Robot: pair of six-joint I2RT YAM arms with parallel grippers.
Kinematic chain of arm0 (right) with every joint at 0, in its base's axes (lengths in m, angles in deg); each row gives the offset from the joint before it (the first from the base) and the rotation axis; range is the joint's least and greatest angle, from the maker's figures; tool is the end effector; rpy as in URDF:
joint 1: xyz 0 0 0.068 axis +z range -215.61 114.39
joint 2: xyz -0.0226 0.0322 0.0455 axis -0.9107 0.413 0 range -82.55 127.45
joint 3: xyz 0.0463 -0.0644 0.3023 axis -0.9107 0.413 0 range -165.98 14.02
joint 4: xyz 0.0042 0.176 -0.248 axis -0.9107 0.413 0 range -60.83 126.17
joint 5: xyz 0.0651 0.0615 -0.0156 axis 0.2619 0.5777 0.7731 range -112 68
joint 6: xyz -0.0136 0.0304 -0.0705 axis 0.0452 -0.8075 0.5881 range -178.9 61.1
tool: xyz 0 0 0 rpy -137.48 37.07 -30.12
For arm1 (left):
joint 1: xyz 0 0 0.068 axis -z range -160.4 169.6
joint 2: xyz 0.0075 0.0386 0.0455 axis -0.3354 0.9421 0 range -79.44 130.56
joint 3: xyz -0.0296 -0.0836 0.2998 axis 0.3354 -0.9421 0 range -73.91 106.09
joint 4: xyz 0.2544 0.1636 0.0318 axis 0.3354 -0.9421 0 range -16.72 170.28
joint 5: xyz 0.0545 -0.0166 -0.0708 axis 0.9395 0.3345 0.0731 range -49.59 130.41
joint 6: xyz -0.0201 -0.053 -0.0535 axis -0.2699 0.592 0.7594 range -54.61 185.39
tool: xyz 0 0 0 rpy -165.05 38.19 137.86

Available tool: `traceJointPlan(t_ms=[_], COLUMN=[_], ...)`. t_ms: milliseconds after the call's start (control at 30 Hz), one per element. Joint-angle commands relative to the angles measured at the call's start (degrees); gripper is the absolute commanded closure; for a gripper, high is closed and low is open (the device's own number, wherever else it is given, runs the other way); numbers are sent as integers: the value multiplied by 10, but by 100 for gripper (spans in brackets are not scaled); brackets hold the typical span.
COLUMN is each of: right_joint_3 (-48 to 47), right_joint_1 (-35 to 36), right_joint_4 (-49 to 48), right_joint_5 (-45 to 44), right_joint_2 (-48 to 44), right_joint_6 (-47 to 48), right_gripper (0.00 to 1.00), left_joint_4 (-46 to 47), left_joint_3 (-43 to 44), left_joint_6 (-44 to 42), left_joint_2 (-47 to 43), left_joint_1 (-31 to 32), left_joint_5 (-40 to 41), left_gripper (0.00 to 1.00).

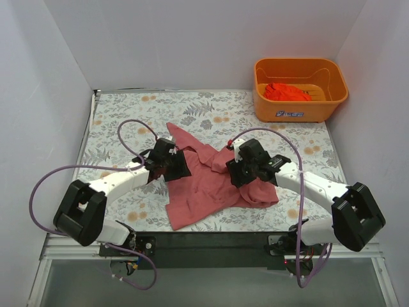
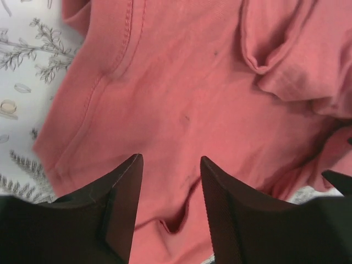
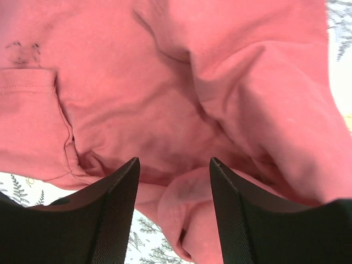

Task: Fold and stack the t-shirts
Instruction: Flatten the tshirt out

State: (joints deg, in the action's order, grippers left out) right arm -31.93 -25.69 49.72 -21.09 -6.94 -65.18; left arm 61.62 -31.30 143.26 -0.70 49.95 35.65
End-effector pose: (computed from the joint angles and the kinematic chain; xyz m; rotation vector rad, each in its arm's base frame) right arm 0.2416 0.2036 0.2094 -0.7255 2.3754 0.3707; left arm 0.2655 -0.1620 0.1754 -1.0721 2.5255 -0.7723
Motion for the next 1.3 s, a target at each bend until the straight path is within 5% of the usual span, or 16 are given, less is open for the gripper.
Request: traceJointPlan(t_ms=[0, 67, 167, 500, 600, 700, 833, 1000, 1267], right_joint_3=[-21, -21, -10, 33, 35, 49, 61, 29, -26], right_joint_1=[1, 0, -19, -251, -387, -438, -404, -212, -38], right_joint_4=[-23, -19, -10, -11, -20, -47, -95, -93, -94], right_joint_5=[28, 16, -30, -140, -116, -51, 105, 103, 146], right_joint_2=[30, 50, 53, -2, -25, -60, -96, -110, 30], right_joint_6=[-9, -11, -28, -46, -72, -101, -73, 11, 38], right_gripper=[41, 42, 47, 46, 45, 44, 43, 40, 48], left_joint_4=[13, 9, 3, 5, 5, 4, -3, -14, -61], left_joint_3=[28, 27, 19, -19, -24, -25, -29, -39, -36], left_joint_6=[28, 47, 64, 80, 81, 80, 80, 78, 62], left_joint_2=[52, 76, 89, 134, 133, 124, 111, 83, 61], left_joint_1=[7, 7, 5, -66, -73, -76, -83, -118, -144], left_joint_5=[27, 40, 76, 29, 25, 27, 36, 40, 92], left_gripper=[57, 72, 80, 87, 87, 87, 87, 87, 86])
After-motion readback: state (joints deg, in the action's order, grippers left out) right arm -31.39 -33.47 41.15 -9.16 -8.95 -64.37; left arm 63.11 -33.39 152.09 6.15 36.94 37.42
